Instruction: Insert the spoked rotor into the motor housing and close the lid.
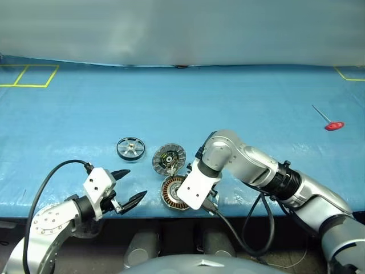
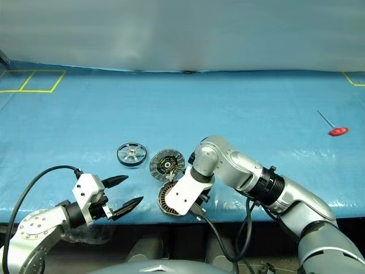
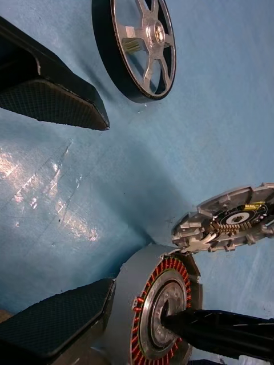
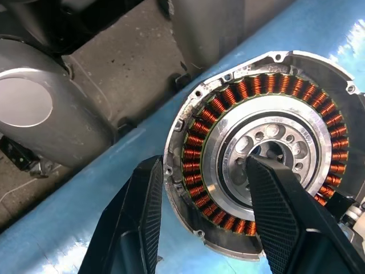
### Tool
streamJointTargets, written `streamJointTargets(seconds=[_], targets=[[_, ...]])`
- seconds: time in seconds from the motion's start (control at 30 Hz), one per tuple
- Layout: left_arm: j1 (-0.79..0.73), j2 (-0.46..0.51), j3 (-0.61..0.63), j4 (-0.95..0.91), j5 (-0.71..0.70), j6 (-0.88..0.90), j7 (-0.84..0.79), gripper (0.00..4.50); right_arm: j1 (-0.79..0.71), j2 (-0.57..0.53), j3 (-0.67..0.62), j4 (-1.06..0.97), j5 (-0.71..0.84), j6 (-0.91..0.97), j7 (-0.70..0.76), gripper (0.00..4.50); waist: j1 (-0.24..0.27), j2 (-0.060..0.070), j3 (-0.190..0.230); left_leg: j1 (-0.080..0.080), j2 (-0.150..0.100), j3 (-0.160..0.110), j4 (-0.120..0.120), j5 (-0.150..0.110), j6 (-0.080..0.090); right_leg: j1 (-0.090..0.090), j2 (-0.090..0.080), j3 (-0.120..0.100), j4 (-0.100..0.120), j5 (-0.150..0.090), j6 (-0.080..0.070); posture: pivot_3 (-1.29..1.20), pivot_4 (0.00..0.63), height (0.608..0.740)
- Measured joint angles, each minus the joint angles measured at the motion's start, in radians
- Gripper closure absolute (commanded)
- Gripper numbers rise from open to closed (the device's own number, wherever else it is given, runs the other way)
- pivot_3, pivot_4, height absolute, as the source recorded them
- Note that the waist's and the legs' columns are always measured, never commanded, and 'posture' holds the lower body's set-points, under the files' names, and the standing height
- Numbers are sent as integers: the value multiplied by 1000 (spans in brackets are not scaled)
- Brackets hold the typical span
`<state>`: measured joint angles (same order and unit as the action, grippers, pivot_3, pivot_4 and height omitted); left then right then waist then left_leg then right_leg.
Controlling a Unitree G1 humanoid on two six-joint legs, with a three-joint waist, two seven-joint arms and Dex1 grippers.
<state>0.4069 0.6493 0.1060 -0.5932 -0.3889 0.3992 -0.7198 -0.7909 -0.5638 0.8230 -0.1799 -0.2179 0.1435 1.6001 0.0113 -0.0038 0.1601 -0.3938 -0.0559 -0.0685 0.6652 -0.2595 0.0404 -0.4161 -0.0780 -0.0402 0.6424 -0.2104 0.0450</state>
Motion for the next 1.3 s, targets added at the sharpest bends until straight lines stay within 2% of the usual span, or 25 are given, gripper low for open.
streamJointTargets(seconds=[0.47,1.3], targets=[[-1,-16,-10,1,23,-11,0,0,-32,54,-25,129,-13,7,-56,2583,-1,0,0,0,0,0,0,0,-1,0,0,0,0,1,-1,0,150,740],[1,-21,-10,1,27,-13,1,0,-121,98,-36,374,-91,-123,-156,2583,-8,0,0,3,0,-1,-1,7,-3,2,2,0,0,4,-4,0,150,740]])
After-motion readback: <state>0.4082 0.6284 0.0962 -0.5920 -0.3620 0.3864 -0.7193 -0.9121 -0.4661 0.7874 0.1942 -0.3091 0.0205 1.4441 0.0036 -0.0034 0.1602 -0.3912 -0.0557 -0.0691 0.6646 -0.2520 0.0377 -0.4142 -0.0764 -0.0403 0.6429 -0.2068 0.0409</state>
